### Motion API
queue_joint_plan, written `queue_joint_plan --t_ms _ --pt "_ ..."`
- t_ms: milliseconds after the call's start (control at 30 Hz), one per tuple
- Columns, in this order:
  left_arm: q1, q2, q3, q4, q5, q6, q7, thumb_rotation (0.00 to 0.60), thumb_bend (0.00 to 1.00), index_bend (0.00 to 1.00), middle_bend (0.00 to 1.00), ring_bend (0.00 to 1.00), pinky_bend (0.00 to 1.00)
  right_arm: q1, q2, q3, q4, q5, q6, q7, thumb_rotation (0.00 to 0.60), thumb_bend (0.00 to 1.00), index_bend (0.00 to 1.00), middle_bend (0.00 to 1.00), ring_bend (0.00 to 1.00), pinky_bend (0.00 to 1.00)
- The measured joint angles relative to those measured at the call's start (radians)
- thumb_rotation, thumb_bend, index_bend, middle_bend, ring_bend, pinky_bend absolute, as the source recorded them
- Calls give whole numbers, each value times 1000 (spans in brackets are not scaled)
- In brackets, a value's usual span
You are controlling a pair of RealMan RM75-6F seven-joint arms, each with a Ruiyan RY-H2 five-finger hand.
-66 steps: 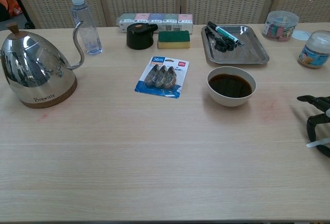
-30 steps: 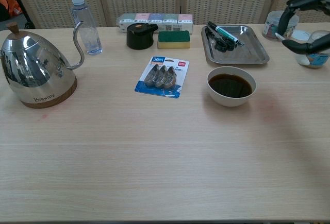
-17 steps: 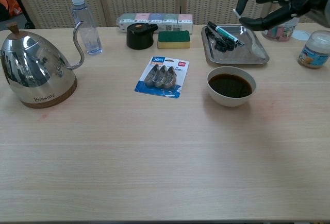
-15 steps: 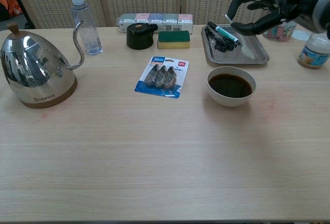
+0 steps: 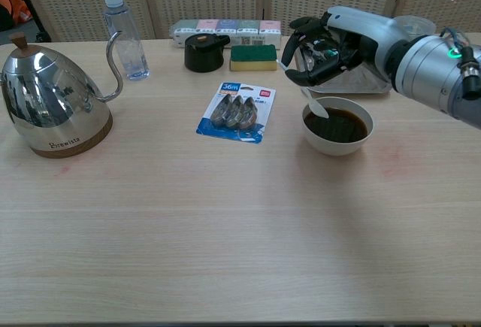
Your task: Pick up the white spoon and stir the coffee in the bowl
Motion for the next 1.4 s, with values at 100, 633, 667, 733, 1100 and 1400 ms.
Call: queue_joint_plan --t_ms 100,633,667,733,1100,1400 --pt "0 2 1 2 1 1 -7 600 0 0 0 0 0 11 -20 -5 38 10 -10 -3 600 504 588 0 0 0" --pt "-7 1 1 -5 1 -11 9 600 0 0 0 0 0 30 -59 -19 168 30 -67 31 600 514 593 0 0 0" --pt "-8 1 1 -5 0 -12 10 600 0 0 0 0 0 31 -61 -19 174 32 -70 31 600 515 594 0 0 0" --pt "-8 1 0 -6 -3 -12 10 600 0 0 0 0 0 35 -68 -19 191 38 -76 32 600 517 595 0 0 0" --pt "-12 1 -2 -8 -14 -23 12 600 0 0 0 0 0 58 -105 -5 300 69 -110 40 600 517 596 0 0 0" --pt "-15 -3 -3 -11 -17 -28 25 600 0 0 0 0 0 42 -86 -2 317 54 -98 53 600 517 596 0 0 0"
